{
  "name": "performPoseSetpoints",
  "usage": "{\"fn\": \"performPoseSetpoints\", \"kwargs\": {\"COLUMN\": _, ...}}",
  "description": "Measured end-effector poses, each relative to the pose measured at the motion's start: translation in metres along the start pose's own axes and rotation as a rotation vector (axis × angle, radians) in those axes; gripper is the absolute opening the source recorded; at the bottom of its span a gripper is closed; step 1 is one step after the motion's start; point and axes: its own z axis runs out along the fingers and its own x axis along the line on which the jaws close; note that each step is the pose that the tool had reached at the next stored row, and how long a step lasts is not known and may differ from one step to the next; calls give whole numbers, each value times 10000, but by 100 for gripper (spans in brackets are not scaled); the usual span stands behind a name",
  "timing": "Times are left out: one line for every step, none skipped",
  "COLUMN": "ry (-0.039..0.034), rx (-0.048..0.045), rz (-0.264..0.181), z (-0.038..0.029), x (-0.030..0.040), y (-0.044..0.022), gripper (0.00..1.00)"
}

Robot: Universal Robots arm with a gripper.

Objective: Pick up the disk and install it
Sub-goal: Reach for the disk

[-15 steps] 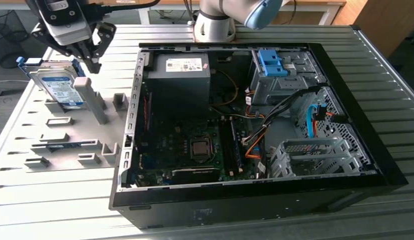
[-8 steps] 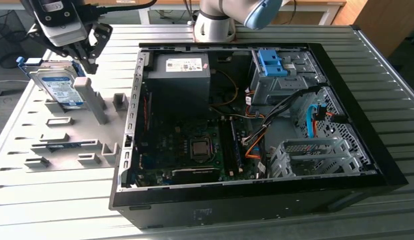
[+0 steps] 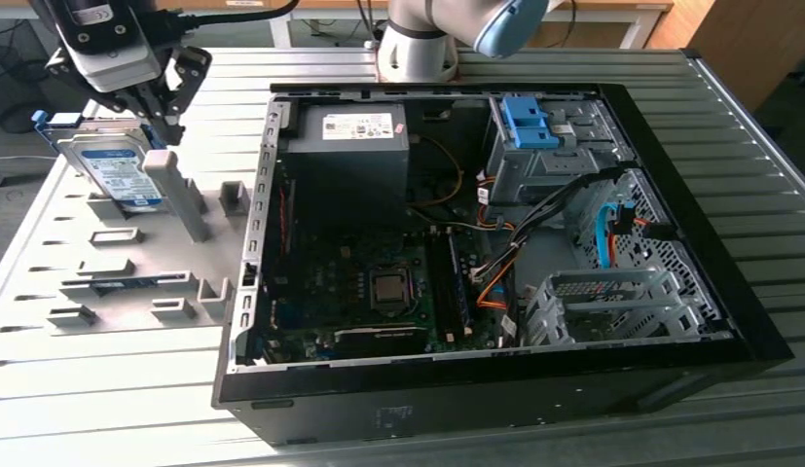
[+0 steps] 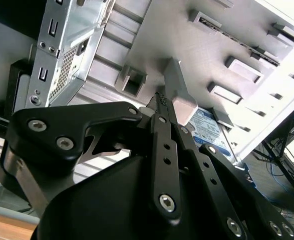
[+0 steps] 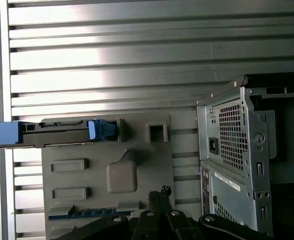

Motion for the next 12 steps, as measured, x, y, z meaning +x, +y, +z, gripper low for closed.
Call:
{"fn": "performPoseSetpoints", "kwargs": {"ry": 0, "rx": 0, "rz": 0, "z": 1, "x": 8, "y": -1, "gripper": 11}}
{"fn": "performPoseSetpoints", "kwargs": {"ry": 0, "rx": 0, "rz": 0, "z": 3, "x": 15, "y": -2, "gripper": 11}}
{"fn": "performPoseSetpoints", "kwargs": {"ry": 0, "rx": 0, "rz": 0, "z": 4, "x": 22, "y": -2, "gripper": 11}}
{"fn": "performPoseSetpoints", "kwargs": {"ry": 0, "rx": 0, "rz": 0, "z": 6, "x": 29, "y": -3, "gripper": 11}}
{"fn": "performPoseSetpoints", "kwargs": {"ry": 0, "rx": 0, "rz": 0, "z": 7, "x": 36, "y": -3, "gripper": 11}}
{"fn": "performPoseSetpoints", "kwargs": {"ry": 0, "rx": 0, "rz": 0, "z": 9, "x": 42, "y": -4, "gripper": 11}}
{"fn": "performPoseSetpoints", "kwargs": {"ry": 0, "rx": -1, "rz": 0, "z": 10, "x": 47, "y": -4, "gripper": 11}}
{"fn": "performPoseSetpoints", "kwargs": {"ry": 0, "rx": 0, "rz": 0, "z": 11, "x": 53, "y": -5, "gripper": 11}}
{"fn": "performPoseSetpoints", "kwargs": {"ry": 0, "rx": 0, "rz": 0, "z": 13, "x": 59, "y": -5, "gripper": 11}}
{"fn": "performPoseSetpoints", "kwargs": {"ry": 0, "rx": 0, "rz": 0, "z": 15, "x": 66, "y": -6, "gripper": 11}}
{"fn": "performPoseSetpoints", "kwargs": {"ry": 0, "rx": 0, "rz": 0, "z": 16, "x": 73, "y": -6, "gripper": 11}}
{"fn": "performPoseSetpoints", "kwargs": {"ry": 0, "rx": 0, "rz": 0, "z": 17, "x": 80, "y": -7, "gripper": 11}}
